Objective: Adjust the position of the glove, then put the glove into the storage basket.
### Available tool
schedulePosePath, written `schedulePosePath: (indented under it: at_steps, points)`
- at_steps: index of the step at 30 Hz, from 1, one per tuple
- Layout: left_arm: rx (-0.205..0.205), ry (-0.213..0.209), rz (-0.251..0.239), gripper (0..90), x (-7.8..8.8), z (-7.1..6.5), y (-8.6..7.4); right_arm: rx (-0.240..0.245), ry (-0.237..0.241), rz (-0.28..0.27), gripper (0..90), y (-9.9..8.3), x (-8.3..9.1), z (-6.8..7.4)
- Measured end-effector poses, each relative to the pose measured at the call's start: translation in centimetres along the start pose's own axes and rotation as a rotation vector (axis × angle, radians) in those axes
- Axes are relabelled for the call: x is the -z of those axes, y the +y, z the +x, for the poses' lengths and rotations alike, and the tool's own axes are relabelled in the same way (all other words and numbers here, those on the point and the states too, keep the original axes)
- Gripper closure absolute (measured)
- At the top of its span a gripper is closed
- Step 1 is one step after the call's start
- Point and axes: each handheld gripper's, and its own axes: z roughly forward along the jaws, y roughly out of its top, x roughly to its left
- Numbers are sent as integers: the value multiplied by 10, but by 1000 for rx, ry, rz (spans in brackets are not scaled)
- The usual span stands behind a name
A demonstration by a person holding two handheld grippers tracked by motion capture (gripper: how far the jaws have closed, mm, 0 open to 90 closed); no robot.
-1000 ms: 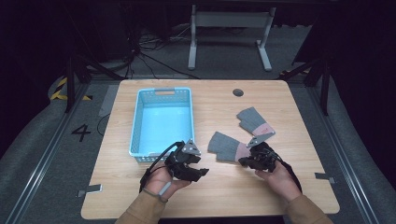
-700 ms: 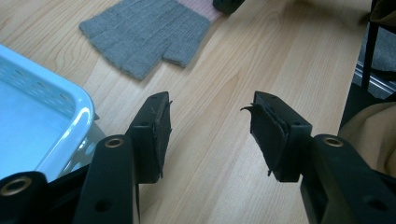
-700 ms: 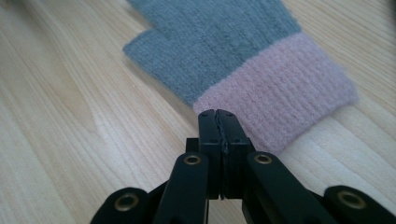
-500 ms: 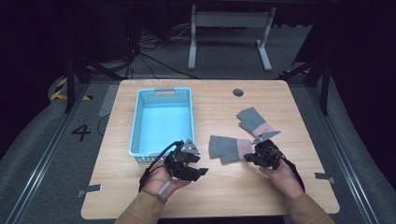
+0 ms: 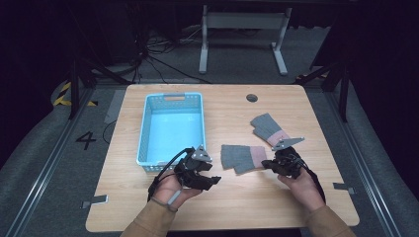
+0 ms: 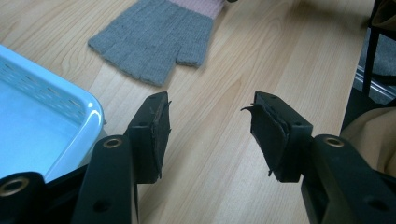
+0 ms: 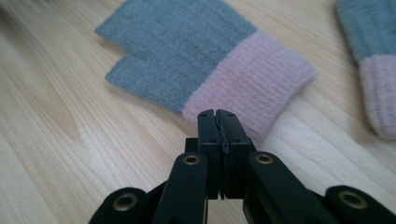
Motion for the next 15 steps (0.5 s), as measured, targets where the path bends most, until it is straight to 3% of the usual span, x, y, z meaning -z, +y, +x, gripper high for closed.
schedulePosePath:
  at_steps: [6, 15]
  points:
    - [-11, -3, 5, 476, -1, -1, 1, -34, -14, -57, 875, -2, 12, -6]
    - [-11, -4, 5, 476, -2, -2, 2, -37, -14, -95, 858, -3, 20, -8]
